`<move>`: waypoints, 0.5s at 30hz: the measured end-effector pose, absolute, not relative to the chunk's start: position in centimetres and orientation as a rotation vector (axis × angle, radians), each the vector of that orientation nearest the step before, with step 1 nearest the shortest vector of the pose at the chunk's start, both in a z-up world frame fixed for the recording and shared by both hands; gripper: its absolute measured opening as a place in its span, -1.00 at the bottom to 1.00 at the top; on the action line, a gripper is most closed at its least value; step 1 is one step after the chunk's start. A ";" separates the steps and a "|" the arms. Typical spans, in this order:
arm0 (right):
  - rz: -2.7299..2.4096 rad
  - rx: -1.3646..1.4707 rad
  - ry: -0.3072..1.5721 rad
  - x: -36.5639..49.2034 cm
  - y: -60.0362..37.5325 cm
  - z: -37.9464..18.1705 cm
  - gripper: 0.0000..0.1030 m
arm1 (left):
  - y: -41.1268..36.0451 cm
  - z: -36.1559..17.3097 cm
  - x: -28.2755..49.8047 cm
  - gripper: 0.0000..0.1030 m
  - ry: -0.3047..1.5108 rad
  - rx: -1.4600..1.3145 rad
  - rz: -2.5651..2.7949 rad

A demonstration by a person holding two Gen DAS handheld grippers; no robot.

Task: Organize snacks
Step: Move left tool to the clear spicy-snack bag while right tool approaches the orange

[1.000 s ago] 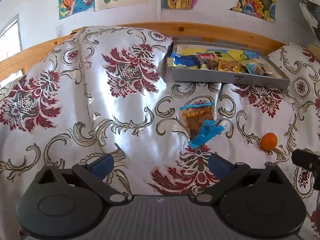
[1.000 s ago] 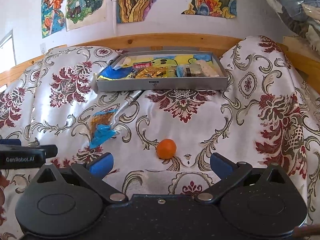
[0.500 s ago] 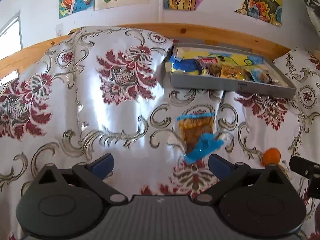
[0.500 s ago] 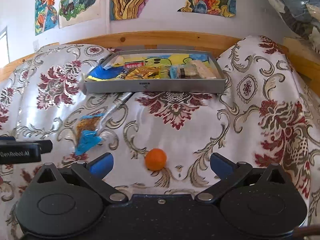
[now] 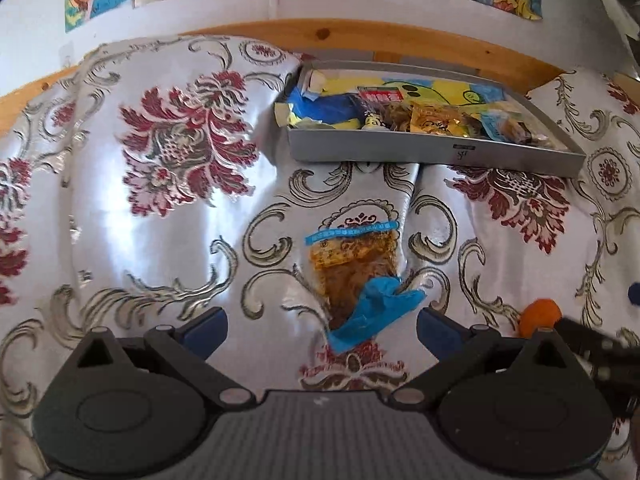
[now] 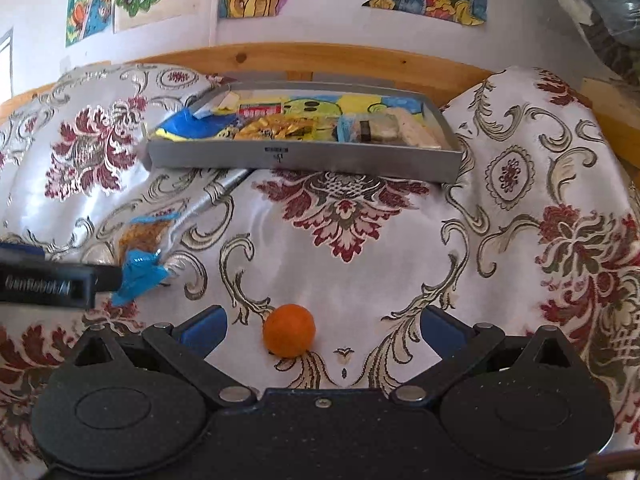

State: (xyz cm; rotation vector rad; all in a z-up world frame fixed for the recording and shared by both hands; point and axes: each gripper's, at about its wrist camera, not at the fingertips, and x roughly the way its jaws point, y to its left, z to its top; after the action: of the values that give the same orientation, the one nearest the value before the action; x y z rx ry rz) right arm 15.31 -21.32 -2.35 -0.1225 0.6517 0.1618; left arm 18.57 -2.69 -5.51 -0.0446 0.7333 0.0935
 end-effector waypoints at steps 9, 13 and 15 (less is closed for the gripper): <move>0.239 -0.117 0.661 16.3 -20.4 -3.8 0.90 | -2.3 -6.6 21.8 0.98 0.772 -0.131 0.033; 0.268 -0.127 0.676 16.5 -19.9 -4.3 0.79 | -2.1 -6.9 22.5 0.80 0.781 -0.168 0.003; 0.276 -0.124 0.684 16.6 -19.9 -4.5 0.75 | -2.0 -7.1 22.7 0.66 0.796 -0.183 -0.010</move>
State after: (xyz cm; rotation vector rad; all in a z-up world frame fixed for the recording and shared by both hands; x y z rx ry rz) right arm 16.61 -19.89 -4.46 -0.1243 0.6838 0.2763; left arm 22.73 -1.95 -7.14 -0.1827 0.7957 -0.0099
